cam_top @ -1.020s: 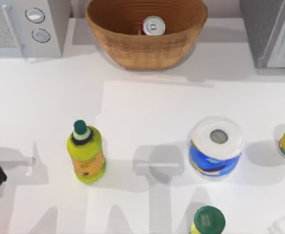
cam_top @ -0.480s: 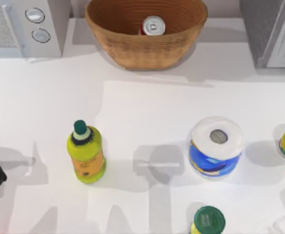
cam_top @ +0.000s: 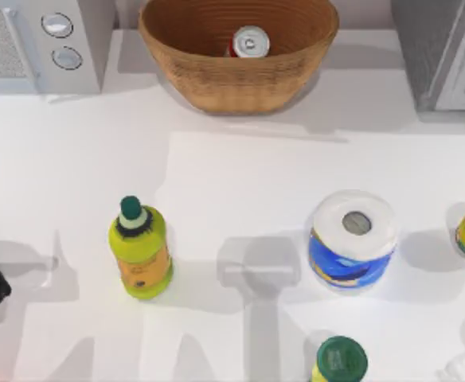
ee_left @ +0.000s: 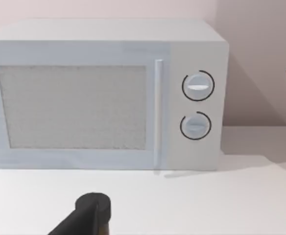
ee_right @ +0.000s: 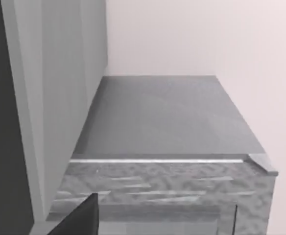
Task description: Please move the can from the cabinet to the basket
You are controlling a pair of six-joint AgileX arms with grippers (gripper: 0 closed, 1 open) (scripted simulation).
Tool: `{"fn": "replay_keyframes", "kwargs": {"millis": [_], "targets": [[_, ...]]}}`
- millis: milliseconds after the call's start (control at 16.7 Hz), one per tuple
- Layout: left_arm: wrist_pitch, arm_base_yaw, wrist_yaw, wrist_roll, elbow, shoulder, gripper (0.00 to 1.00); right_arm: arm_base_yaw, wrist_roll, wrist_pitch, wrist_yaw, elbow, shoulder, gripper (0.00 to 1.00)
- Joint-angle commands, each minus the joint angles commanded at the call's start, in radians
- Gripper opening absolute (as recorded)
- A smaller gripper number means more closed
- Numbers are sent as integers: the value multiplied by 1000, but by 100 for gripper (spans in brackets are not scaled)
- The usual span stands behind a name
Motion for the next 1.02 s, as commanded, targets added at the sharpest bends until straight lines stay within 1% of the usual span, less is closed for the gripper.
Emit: {"fn": "replay_keyframes", "kwargs": {"millis": [240,720,900,1020], "targets": [[0,0,0,0,0,0,100,271,-2,-12,272,-2,-8,100],[0,0,0,0,0,0,100,897,-8,-44,899,-14,-36,100],[0,0,0,0,0,0,100,1092,-10,-52,1094,-19,-43,100],[0,0,0,0,0,0,100,1191,-10,-54,1193,-21,-46,100]]}}
